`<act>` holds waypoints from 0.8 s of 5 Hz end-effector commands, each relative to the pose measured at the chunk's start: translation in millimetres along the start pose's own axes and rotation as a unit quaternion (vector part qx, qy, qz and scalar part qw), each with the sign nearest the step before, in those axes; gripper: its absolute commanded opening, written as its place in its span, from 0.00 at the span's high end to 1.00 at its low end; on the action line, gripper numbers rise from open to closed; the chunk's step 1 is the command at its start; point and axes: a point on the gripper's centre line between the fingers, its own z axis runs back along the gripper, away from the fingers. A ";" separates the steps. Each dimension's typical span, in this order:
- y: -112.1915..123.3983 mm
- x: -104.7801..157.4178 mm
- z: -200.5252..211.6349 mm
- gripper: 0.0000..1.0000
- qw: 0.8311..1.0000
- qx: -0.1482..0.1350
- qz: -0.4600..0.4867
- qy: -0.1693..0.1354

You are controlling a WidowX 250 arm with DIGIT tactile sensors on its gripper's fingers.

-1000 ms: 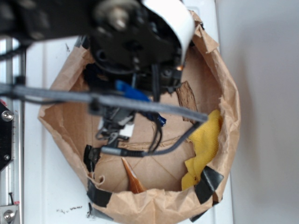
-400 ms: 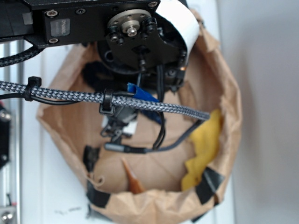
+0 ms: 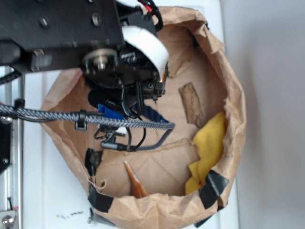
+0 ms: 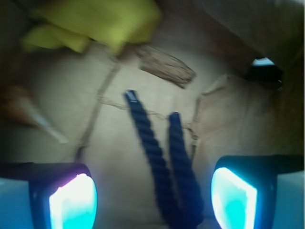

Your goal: Grab the blue rope.

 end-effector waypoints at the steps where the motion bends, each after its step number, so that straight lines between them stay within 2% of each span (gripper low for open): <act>1: -18.2 18.2 -29.9 0.00 0.996 -0.021 -0.086 0.019; 2: -23.9 26.3 -41.9 0.00 0.995 -0.026 -0.097 0.024; 4: -23.6 25.4 -45.9 0.00 0.995 -0.018 -0.095 0.016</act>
